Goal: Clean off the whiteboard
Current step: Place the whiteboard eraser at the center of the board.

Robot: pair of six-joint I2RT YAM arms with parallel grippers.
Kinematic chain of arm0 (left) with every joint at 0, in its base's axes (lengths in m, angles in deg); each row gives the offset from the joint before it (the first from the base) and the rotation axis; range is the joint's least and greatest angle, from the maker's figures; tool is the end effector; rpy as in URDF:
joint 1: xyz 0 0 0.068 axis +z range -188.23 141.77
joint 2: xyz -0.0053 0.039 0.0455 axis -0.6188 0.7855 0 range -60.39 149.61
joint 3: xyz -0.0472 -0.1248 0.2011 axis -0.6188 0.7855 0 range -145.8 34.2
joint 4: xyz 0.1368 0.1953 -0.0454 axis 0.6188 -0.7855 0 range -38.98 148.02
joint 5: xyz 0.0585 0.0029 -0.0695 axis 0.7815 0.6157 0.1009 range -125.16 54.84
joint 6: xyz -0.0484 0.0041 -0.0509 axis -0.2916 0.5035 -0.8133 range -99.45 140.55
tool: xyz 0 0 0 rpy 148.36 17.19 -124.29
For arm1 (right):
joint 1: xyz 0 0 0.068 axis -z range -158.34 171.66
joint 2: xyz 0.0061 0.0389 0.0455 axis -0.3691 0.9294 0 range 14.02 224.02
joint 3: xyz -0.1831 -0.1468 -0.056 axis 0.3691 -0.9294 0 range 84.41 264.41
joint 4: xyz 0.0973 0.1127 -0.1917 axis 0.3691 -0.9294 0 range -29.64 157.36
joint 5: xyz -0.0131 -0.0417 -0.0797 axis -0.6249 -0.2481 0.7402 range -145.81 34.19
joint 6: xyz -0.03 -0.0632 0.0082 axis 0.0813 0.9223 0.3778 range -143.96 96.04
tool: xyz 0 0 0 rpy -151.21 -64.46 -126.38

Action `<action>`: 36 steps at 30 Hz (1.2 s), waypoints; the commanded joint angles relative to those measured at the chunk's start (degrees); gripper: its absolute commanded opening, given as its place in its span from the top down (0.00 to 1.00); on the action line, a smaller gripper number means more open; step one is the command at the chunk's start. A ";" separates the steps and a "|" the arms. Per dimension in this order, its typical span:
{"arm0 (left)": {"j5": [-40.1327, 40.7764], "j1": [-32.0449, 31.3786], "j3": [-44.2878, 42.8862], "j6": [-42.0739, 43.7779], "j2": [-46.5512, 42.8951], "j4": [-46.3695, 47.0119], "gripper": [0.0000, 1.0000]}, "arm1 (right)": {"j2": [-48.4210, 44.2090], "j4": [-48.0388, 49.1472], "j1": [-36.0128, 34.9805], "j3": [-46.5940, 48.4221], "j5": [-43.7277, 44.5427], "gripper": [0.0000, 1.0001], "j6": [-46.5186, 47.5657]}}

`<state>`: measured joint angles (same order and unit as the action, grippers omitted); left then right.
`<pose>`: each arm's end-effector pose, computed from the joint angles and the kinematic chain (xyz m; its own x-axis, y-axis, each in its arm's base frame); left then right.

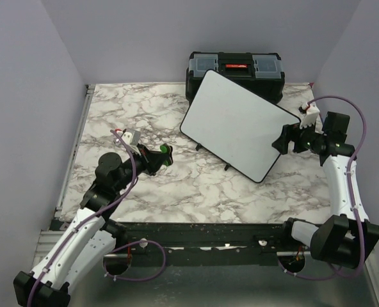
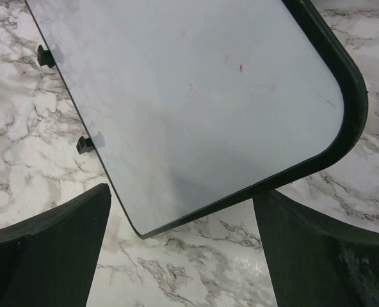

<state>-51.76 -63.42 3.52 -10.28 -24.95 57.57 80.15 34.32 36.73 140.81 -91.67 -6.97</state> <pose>0.1642 -0.0955 0.2771 -0.4115 -0.3492 -0.8419 0.5292 0.6605 -0.5326 0.2471 -0.0316 0.2641 -0.5673 -0.0924 -0.8183 -0.3872 0.9070 0.1659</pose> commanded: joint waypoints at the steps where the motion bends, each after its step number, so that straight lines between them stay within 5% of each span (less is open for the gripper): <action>1: -1.10 0.32 -3.75 2.29 1.42 2.13 1.00 | -3.30 0.77 0.02 2.72 4.93 0.01 -0.81; 9: 13.39 0.32 -13.63 9.50 16.77 -13.96 1.00 | -7.08 -1.92 0.27 8.55 9.07 0.00 -0.83; 20: 16.13 0.17 -20.87 10.17 40.54 -30.37 0.97 | -8.99 -0.26 0.25 10.45 4.79 0.00 -4.35; 22: 18.18 -0.26 -21.57 10.39 42.42 -31.01 0.87 | -9.24 0.27 0.25 10.91 2.12 0.00 -6.01; 25: 19.75 -0.30 -22.21 10.70 44.60 -31.61 0.54 | -9.37 0.77 0.24 11.03 -1.47 0.00 -7.62; 28: 22.67 -0.30 -22.57 10.44 44.78 -31.54 0.33 | -9.19 0.87 0.32 10.85 -3.30 0.00 -7.91; 36: 20.06 0.18 -23.81 10.98 31.53 -27.98 0.23 | -7.74 -0.27 0.23 13.73 -8.51 0.00 -9.78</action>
<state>-31.04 -63.49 -17.90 -0.14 15.84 27.06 71.82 34.28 36.75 151.15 -95.12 -14.47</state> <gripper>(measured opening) 0.749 0.996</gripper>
